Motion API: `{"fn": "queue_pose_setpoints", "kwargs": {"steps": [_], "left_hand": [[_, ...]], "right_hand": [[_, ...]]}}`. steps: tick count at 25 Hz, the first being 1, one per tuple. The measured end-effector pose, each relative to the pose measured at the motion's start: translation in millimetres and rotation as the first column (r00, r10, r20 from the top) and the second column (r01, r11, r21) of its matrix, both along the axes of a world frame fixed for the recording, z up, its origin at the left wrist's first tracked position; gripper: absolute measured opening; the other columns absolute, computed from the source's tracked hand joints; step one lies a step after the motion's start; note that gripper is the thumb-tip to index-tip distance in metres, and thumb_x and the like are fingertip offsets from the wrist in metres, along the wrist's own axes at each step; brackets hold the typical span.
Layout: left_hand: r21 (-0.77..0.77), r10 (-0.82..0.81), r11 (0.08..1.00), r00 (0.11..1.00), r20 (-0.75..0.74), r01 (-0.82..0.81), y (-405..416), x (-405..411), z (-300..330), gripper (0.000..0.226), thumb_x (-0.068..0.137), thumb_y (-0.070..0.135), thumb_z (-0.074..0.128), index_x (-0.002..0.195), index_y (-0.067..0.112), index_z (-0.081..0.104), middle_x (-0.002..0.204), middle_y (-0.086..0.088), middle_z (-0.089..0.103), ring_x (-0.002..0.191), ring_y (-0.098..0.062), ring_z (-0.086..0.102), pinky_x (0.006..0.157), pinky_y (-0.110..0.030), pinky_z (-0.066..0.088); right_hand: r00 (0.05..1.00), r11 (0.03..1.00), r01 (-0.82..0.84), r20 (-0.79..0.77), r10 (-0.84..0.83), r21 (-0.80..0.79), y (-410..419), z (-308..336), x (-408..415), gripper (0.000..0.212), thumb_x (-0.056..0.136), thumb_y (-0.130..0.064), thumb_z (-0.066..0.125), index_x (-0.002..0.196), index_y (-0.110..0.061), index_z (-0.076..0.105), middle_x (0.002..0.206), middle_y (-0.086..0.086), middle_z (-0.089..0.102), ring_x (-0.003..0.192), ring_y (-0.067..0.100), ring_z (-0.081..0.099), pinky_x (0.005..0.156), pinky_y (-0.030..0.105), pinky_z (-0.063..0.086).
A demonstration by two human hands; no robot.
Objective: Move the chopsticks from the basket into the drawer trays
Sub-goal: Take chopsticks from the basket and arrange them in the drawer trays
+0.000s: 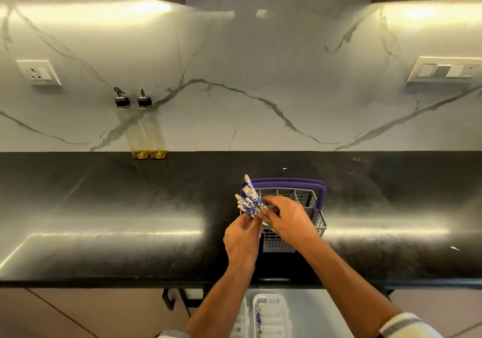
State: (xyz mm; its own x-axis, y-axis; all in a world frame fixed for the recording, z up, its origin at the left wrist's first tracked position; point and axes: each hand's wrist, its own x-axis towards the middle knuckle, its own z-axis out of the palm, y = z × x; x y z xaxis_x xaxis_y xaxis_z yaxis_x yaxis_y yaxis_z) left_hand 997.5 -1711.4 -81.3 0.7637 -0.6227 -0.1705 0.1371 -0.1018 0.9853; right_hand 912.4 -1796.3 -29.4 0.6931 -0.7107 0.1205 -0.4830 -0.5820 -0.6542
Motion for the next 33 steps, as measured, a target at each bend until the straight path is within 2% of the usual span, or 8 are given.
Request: {"fn": "queue_pose_setpoints", "kwargs": {"steps": [3,6,10,15,23,27,31,33], "left_hand": [[0.063,0.064,0.996,0.993,0.101,-0.071,-1.1,-4.7,5.8,0.012,0.086,0.047,0.068,0.079,0.038,0.072,0.079,0.009,0.076,0.079,-0.006,0.071,0.072,-0.025,0.057],[0.087,0.108,0.988,0.981,0.162,-0.124,0.6,-2.7,7.2,0.015,0.089,0.044,0.066,0.078,0.034,0.071,0.076,0.007,0.074,0.075,-0.005,0.068,0.066,-0.023,0.051],[0.037,0.119,0.991,0.980,0.162,-0.127,3.5,-2.5,8.9,0.013,0.089,0.041,0.066,0.078,0.037,0.071,0.076,0.009,0.074,0.073,-0.004,0.068,0.064,-0.019,0.050],[-0.039,0.119,0.993,0.977,0.177,-0.114,4.4,-0.7,5.3,0.012,0.091,0.038,0.065,0.082,0.042,0.072,0.081,0.012,0.076,0.080,-0.006,0.072,0.077,-0.035,0.060],[-0.293,0.236,0.934,0.969,0.069,-0.206,36.5,29.8,67.0,0.021,0.089,0.028,0.069,0.108,0.020,0.074,0.095,0.001,0.078,0.092,-0.011,0.074,0.086,-0.037,0.060],[-0.402,0.146,0.911,0.983,0.110,-0.090,58.4,67.0,142.7,0.014,0.091,0.015,0.065,0.103,0.019,0.072,0.096,-0.005,0.077,0.092,-0.022,0.075,0.082,-0.039,0.061],[-0.381,0.026,0.923,0.977,0.211,0.057,76.0,88.4,207.1,0.014,0.091,0.013,0.064,0.103,0.014,0.071,0.097,-0.009,0.077,0.084,-0.026,0.076,0.072,-0.037,0.063],[-0.332,-0.058,0.933,0.968,0.242,0.139,79.9,88.1,211.5,0.014,0.090,0.012,0.065,0.102,0.011,0.071,0.097,-0.011,0.077,0.083,-0.028,0.076,0.070,-0.037,0.063]], "right_hand": [[0.999,1.000,-0.011,-0.036,0.010,-0.018,-5.0,2.9,0.9,0.022,0.095,-0.029,0.060,0.115,-0.027,0.069,0.099,-0.007,0.072,0.089,0.010,0.065,0.082,0.032,0.056],[1.000,1.000,-0.009,-0.028,0.009,0.004,-6.5,4.9,-2.0,0.018,0.094,-0.030,0.063,0.109,-0.024,0.072,0.096,-0.008,0.071,0.086,0.006,0.064,0.073,0.019,0.050],[0.998,0.999,-0.039,-0.047,0.041,0.028,-9.4,7.9,-2.6,0.018,0.094,-0.031,0.063,0.108,-0.023,0.072,0.096,-0.008,0.070,0.088,0.008,0.064,0.073,0.020,0.049],[1.000,0.997,-0.009,-0.006,0.009,0.075,-11.9,10.1,-2.4,0.016,0.091,-0.033,0.067,0.102,-0.023,0.074,0.088,-0.012,0.069,0.076,-0.001,0.062,0.061,0.011,0.044],[0.964,0.979,-0.010,0.261,-0.044,0.202,-15.4,54.2,-4.9,0.013,0.087,-0.027,0.072,0.100,-0.030,0.075,0.082,-0.014,0.075,0.071,0.000,0.068,0.069,0.018,0.053],[0.882,0.957,-0.109,0.469,-0.032,0.270,-17.7,94.0,-11.0,0.010,0.086,-0.019,0.072,0.095,-0.020,0.076,0.086,-0.001,0.077,0.080,0.014,0.074,0.080,0.026,0.058],[0.778,0.907,-0.252,0.628,-0.018,0.338,-17.2,129.4,-25.8,0.010,0.082,-0.015,0.070,0.091,-0.013,0.075,0.090,0.012,0.077,0.086,0.026,0.074,0.081,0.031,0.060],[0.772,0.875,-0.285,0.635,-0.032,0.391,-16.9,132.0,-33.8,0.015,0.081,-0.014,0.071,0.093,-0.007,0.075,0.091,0.016,0.076,0.086,0.028,0.074,0.080,0.033,0.061]]}}
